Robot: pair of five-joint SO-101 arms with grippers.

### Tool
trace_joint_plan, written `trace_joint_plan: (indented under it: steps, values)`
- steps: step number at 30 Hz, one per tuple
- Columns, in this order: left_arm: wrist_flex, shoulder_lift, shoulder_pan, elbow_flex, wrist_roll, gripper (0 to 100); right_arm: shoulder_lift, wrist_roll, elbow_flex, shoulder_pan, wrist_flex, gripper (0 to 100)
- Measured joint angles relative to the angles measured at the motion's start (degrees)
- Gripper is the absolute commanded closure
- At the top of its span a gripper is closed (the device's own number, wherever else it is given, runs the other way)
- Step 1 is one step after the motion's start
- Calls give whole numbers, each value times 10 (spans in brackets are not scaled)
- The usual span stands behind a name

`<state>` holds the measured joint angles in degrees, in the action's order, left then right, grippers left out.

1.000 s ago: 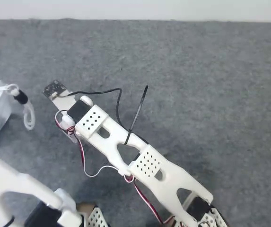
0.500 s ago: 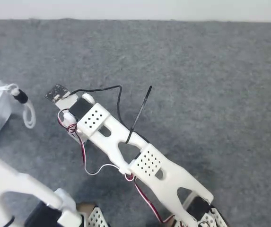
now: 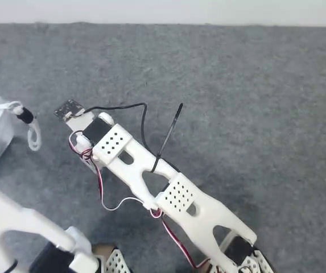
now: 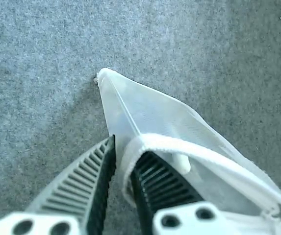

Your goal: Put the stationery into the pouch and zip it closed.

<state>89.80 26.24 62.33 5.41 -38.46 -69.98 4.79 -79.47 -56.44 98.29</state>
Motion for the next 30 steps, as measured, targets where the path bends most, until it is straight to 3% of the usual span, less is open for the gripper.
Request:
trace_joint_plan:
  steps: [12, 17, 30]
  values:
    - [0, 0, 0, 0, 0, 988, -40, 1, -21, 0, -39, 874]
    - [0, 0, 0, 0, 0, 988, -41, 2, -47, 0, -36, 996]
    - [0, 0, -9, 0, 0, 988, -41, 2, -110, 1, 20, 992]
